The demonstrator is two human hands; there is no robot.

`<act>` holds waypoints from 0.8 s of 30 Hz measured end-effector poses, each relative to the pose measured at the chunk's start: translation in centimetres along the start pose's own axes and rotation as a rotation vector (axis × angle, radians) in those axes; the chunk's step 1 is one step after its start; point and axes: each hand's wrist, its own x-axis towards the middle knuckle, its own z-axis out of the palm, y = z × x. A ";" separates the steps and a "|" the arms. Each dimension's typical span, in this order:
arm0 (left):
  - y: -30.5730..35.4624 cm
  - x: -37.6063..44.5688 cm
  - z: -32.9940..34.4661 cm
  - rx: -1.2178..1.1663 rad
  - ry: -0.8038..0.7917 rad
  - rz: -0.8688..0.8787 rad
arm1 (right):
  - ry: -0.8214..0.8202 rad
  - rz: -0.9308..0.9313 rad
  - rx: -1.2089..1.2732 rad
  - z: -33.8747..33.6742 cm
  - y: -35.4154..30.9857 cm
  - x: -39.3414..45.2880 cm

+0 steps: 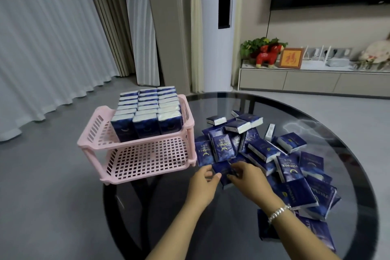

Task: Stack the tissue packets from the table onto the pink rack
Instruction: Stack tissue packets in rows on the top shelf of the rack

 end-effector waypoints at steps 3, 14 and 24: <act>0.0 -0.1 0.3 -0.043 0.001 -0.046 | -0.015 0.015 -0.058 0.1 -0.1 0.1; -0.2 -2.6 -4.4 -0.352 -0.051 -0.059 | -0.102 0.075 0.520 1.4 -2.4 -1.8; 1.6 -5.6 -13.2 -0.373 0.059 0.112 | -0.237 -0.143 0.747 1.6 -9.5 -4.2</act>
